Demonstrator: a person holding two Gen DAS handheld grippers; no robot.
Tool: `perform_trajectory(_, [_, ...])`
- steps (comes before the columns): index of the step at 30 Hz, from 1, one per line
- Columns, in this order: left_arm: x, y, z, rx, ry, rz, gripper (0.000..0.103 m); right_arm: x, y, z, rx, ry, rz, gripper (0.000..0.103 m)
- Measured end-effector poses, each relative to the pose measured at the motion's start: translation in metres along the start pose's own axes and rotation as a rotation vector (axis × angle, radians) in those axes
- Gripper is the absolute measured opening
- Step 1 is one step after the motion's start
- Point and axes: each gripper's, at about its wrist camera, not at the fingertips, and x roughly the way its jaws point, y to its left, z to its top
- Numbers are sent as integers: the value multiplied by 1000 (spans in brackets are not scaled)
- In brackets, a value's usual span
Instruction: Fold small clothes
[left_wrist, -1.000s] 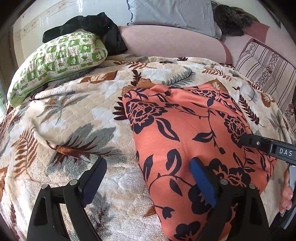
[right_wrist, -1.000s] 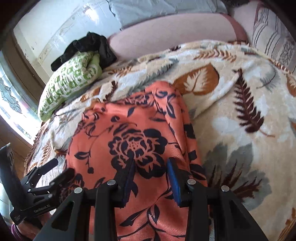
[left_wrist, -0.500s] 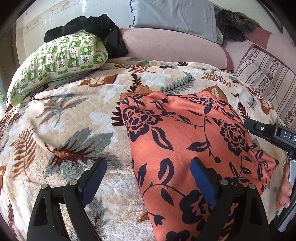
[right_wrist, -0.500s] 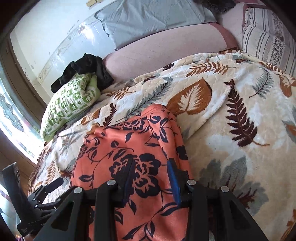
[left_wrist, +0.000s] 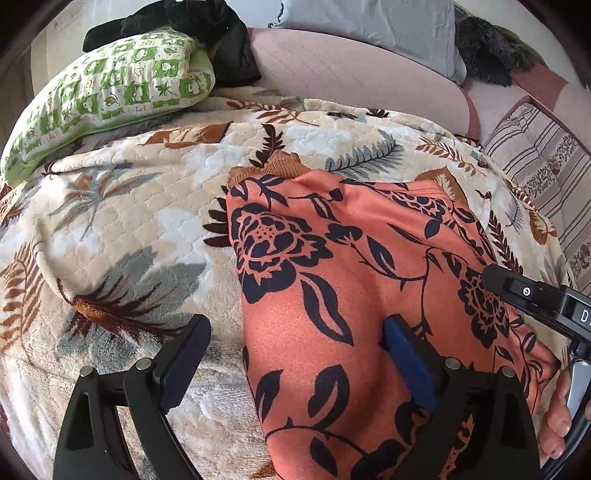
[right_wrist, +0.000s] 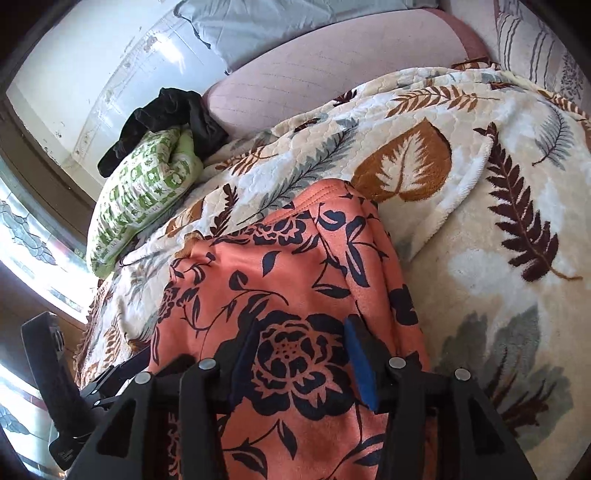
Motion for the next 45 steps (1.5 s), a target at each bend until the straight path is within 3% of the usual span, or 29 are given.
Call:
perform_trajectory(5, [-15,0,-2,-4,-29,3,95,-26,5,1,-10,-67,6,52])
perform_trajectory(9, [-29,1,-2,6,-65,16,95,-48,3,1,0,-136,8,58])
perform_trajectory(26, [-62,9,-12,6,-131,24,95,-58,8,-15,29,-118,15,60])
perform_trajectory(45, [-53,5,-2,-5,-128,18,95,-59,-2,-6,51,-148,2,61])
